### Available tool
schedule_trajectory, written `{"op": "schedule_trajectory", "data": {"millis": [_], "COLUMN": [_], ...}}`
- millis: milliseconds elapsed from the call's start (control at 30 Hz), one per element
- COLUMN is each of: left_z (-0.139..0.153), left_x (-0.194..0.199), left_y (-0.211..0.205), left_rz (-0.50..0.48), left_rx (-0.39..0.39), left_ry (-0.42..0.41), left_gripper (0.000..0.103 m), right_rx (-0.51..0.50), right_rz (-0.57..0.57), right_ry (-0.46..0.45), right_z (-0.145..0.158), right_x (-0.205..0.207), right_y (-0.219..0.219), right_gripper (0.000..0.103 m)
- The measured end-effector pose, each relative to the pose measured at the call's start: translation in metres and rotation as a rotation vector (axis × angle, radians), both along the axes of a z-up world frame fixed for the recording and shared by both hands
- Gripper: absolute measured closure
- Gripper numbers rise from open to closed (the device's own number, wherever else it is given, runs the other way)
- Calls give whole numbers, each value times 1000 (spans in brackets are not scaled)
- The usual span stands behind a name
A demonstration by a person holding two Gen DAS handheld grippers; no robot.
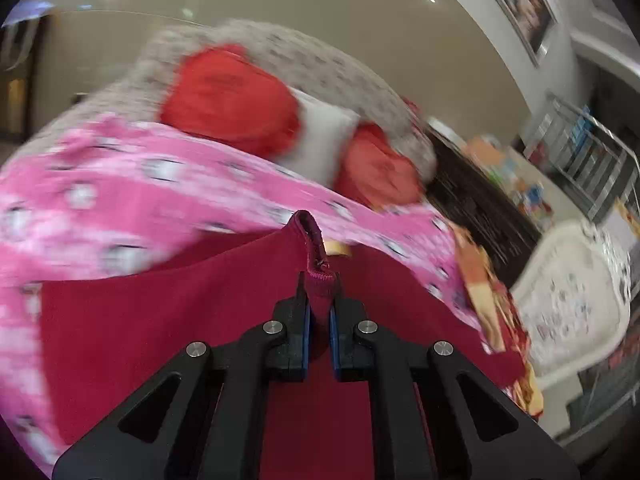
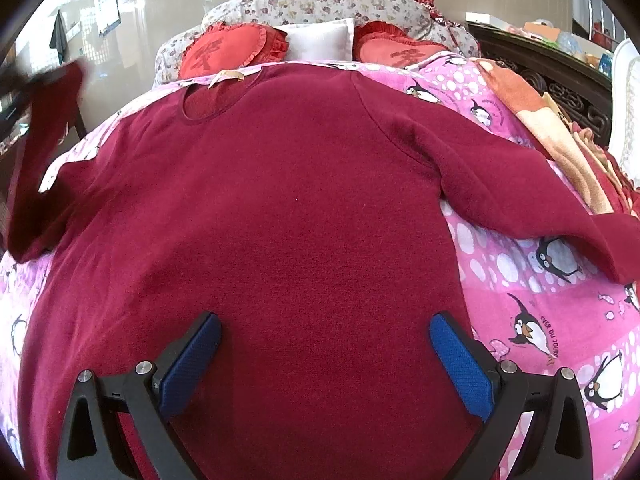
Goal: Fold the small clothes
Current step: 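Carry the sleeve across the shirt body and open the left tool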
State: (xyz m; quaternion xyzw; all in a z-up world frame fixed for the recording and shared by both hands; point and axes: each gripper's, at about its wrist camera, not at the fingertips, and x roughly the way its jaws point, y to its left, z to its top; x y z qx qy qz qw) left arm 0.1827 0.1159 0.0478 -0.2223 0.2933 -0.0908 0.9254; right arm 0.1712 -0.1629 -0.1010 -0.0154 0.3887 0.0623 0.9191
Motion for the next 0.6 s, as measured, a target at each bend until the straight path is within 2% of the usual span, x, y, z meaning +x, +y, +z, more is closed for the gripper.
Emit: {"op": "schedule_trajectory", "data": {"millis": [167, 267, 333, 533, 600], "left_z": [-3, -12, -22, -43, -49], "left_x": [35, 38, 41, 45, 43], "left_y": [-112, -152, -168, -176, -180], "left_rz": [-226, -327, -350, -382, -420], "left_rx": [63, 108, 128, 126, 109], "left_ry": [44, 69, 98, 173, 203], "left_gripper": [97, 97, 97, 97, 90], "right_rx": [28, 49, 56, 72, 75], "right_rz": [6, 8, 9, 10, 11], "right_ry": [-6, -11, -13, -18, -19], "right_z": [1, 1, 2, 2, 2], "right_x": [-1, -2, -2, -2, -1], "right_y": [-4, -6, -6, -8, -8], "right_gripper": [0, 0, 0, 0, 0]}}
